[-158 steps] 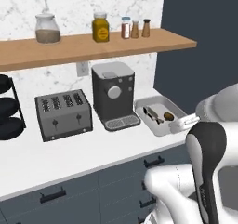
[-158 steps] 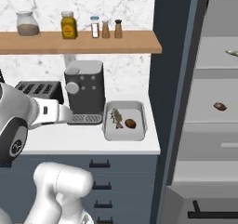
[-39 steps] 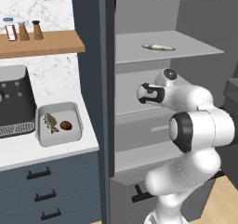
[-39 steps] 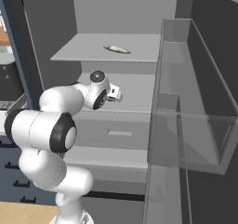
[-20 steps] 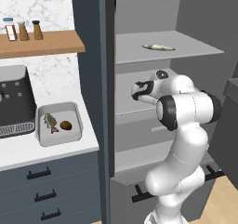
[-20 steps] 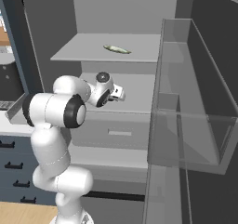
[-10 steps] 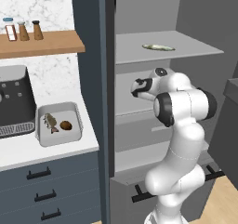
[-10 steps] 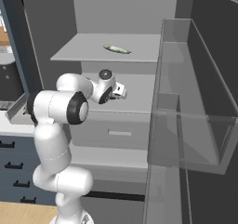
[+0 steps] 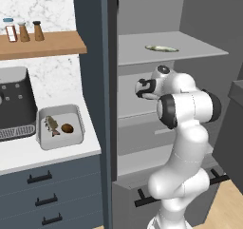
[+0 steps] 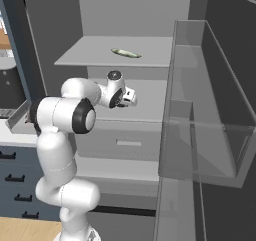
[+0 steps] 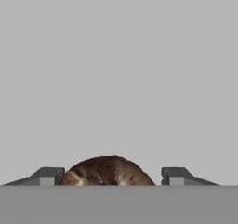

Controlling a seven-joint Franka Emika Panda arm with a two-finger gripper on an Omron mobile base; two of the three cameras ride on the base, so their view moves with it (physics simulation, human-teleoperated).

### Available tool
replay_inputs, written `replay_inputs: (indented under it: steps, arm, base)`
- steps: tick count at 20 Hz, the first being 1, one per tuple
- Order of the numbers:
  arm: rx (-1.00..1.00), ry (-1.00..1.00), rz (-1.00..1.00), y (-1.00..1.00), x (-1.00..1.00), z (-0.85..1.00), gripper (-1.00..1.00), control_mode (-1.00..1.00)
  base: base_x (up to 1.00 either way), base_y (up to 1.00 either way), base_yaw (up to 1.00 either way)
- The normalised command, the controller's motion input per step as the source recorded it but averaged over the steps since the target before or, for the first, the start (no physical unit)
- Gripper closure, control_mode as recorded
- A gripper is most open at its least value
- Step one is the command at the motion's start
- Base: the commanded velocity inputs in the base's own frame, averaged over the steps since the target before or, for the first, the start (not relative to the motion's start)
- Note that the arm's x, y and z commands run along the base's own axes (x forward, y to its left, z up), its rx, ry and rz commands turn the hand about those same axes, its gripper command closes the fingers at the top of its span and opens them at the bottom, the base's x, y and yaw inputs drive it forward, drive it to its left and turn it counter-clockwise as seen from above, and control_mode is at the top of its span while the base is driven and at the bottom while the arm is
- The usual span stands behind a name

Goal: Place one mushroom and one fish in each tupperware on the nearby counter, to pack two identical lunches.

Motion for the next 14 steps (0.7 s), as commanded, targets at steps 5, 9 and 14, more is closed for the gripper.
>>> replay_inputs:
  steps: [5, 9, 14]
  arm:
    - [0.0, 0.01, -0.01, 0.0, -0.51, -0.3, 1.0, -1.0]
    - [0.0, -0.05, -0.04, 0.0, -1.0, -0.21, 1.0, -1.0]
    - [0.0, -0.22, -0.05, 0.0, -1.0, 0.19, 1.0, -1.0]
  base:
    - [0.0, 0.0, 0.0]
    - [0.0, 0.0, 0.0]
    - [0.0, 0.0, 0.0]
